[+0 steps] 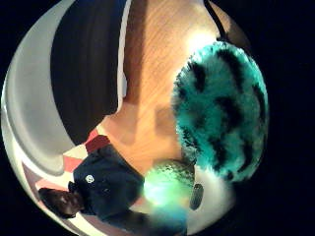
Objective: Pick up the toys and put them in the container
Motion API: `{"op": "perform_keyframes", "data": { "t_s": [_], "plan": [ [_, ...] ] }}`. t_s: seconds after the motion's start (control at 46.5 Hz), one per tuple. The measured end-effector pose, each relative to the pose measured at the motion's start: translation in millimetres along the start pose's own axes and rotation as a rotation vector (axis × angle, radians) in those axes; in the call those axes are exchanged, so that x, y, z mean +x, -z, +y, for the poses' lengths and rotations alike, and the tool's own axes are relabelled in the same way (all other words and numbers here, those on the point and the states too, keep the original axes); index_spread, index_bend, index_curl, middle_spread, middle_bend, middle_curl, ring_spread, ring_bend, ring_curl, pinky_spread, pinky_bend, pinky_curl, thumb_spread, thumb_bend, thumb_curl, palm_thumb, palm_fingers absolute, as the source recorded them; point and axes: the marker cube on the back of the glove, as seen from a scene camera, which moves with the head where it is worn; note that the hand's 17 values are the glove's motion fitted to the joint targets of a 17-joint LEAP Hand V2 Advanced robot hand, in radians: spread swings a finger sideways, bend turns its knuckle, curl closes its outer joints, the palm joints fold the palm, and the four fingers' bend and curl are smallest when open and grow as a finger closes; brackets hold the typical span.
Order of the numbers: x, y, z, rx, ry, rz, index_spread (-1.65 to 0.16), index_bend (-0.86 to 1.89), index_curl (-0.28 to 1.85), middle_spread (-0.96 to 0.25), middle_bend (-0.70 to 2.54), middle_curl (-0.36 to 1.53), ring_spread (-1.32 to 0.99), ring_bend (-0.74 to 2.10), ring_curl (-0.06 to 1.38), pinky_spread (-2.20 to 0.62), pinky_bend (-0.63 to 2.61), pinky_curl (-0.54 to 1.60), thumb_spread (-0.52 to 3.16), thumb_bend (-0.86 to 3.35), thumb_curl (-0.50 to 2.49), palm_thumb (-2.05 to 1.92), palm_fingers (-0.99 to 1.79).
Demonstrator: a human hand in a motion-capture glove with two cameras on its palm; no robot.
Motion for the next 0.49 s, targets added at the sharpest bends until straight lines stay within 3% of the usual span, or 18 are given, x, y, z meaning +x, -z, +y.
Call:
{"op": "perform_keyframes", "data": {
  "t_s": [0.107, 0.258, 0.494],
  "plan": [
    [8.7, 5.0, 7.1, 0.054, -0.033, 0.006, -0.2, 0.42, 0.41, -0.12, 0.6, 0.46, -0.23, 0.75, 0.33, -0.26, 0.73, 0.33, 1.09, 0.21, 0.59, 0.79, 1.11],
    [5.6, 34.1, 35.5, 0.191, -0.053, -0.06, -0.25, 0.59, 0.53, -0.16, 0.73, 0.55, -0.31, 0.87, 0.42, -0.31, 0.76, 0.38, 0.89, 0.18, 0.67, 0.78, 1.11],
    [-13.8, 125.7, 74.3, 0.368, -0.035, -0.068, -0.3, 0.77, 0.71, -0.22, 0.89, 0.69, -0.4, 1.05, 0.53, -0.36, 0.92, 0.47, 0.6, 0.14, 0.79, 0.74, 1.05]
  ]
}}
